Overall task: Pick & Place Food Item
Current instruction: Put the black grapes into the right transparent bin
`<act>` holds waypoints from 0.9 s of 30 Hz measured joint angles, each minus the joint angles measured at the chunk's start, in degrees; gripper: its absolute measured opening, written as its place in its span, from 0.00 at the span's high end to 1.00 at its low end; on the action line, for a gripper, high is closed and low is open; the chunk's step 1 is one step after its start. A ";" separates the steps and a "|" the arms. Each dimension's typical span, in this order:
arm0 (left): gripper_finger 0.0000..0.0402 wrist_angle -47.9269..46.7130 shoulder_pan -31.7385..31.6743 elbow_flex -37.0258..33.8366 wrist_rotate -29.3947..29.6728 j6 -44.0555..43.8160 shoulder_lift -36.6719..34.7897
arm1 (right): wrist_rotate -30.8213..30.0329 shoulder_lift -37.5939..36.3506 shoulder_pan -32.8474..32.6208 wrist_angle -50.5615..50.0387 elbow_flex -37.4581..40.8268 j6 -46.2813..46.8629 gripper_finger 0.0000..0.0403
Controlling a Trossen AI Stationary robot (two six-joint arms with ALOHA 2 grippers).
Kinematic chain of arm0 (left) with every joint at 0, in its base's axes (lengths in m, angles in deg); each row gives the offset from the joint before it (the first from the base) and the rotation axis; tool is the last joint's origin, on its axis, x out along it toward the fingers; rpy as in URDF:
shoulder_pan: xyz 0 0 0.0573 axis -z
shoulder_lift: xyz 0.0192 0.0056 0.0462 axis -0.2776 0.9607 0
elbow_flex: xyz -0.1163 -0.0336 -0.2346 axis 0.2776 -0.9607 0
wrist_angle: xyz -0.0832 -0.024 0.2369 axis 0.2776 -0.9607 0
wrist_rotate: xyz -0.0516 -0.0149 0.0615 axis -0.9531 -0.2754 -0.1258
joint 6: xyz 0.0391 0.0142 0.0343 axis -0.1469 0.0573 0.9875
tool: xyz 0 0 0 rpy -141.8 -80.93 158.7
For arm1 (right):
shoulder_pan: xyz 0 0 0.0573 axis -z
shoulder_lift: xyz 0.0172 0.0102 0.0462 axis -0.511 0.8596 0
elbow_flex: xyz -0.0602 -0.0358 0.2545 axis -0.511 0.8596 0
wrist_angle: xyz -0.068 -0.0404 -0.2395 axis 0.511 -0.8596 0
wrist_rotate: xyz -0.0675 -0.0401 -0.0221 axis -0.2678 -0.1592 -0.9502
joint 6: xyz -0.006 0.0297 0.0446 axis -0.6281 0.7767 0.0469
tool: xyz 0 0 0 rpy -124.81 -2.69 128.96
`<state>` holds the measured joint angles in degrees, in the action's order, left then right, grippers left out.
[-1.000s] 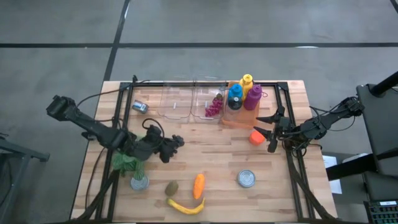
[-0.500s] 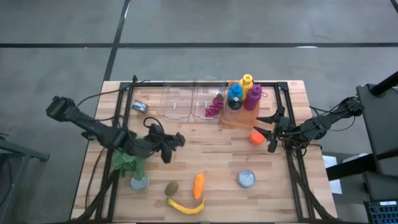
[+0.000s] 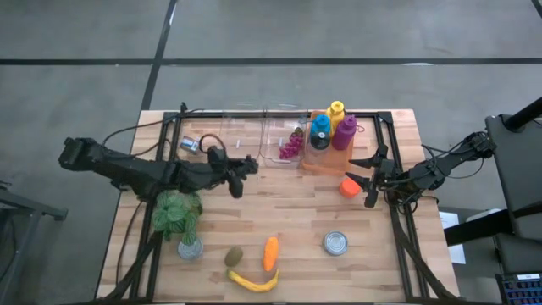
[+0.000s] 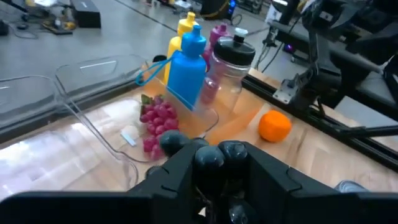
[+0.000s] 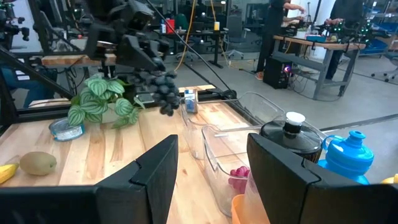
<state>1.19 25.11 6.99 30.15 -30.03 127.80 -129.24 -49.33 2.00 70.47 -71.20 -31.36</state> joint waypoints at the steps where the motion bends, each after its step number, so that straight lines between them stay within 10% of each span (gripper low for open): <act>1: 0.70 0.02 -1.22 0.00 -2.01 0.85 0.00 | 0.00 0.00 0.00 0.01 0.00 0.06 0.53; 27: 0.70 6.39 -11.00 0.01 -13.36 9.89 3.52 | 0.00 -0.02 0.00 0.01 0.00 -0.01 0.53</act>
<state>7.58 14.11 7.00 16.79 -20.13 131.31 -129.24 -49.35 2.00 70.49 -71.20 -31.37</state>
